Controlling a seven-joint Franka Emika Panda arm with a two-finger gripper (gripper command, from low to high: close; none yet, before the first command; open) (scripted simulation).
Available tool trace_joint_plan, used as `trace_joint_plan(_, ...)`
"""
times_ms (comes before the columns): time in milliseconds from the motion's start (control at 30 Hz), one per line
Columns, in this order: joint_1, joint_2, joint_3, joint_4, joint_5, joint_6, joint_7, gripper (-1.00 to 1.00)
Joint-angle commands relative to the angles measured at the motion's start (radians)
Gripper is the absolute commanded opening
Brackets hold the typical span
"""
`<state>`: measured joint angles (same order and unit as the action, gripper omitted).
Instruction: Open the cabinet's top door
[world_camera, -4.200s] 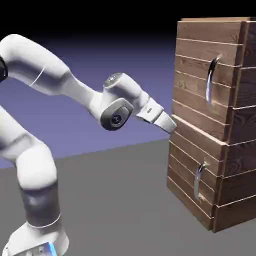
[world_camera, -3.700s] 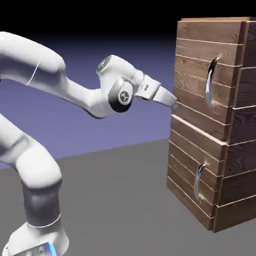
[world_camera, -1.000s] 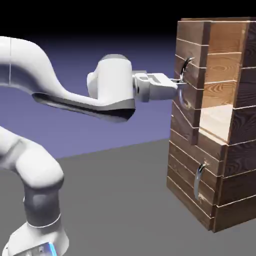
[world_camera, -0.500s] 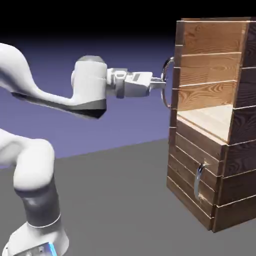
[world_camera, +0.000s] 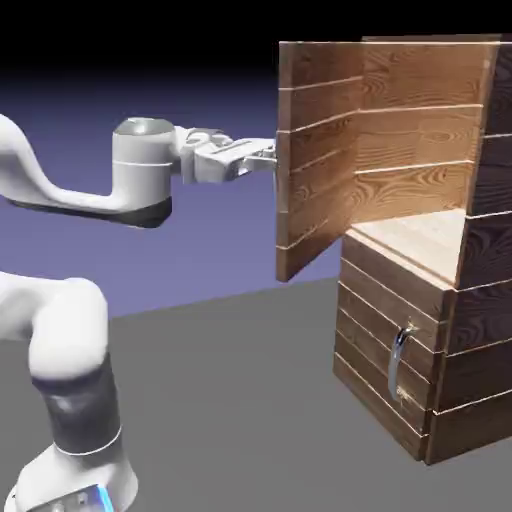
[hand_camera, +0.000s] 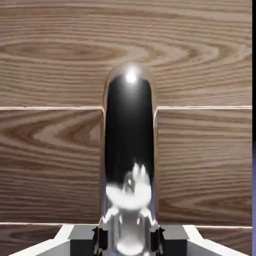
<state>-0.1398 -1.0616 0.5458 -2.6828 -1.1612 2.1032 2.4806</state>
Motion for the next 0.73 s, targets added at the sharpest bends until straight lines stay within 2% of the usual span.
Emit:
trace_joint_plan(0,-0.005,0.008,0.034,0.017,0.033,-0.045,-0.003,-1.0)
trace_joint_plan(267,-0.134,0.109,0.313,0.222,0.244,-0.392,-0.008,-1.0)
trace_joint_plan(633,-0.509,0.198,0.684,0.599,0.42,-0.789,-0.023,-1.0)
trace_joint_plan(667,-0.509,0.198,0.684,0.599,0.42,-0.789,-0.023,1.0)
trace_joint_plan(700,-0.509,0.198,0.684,0.599,0.42,-0.789,-0.023,1.0)
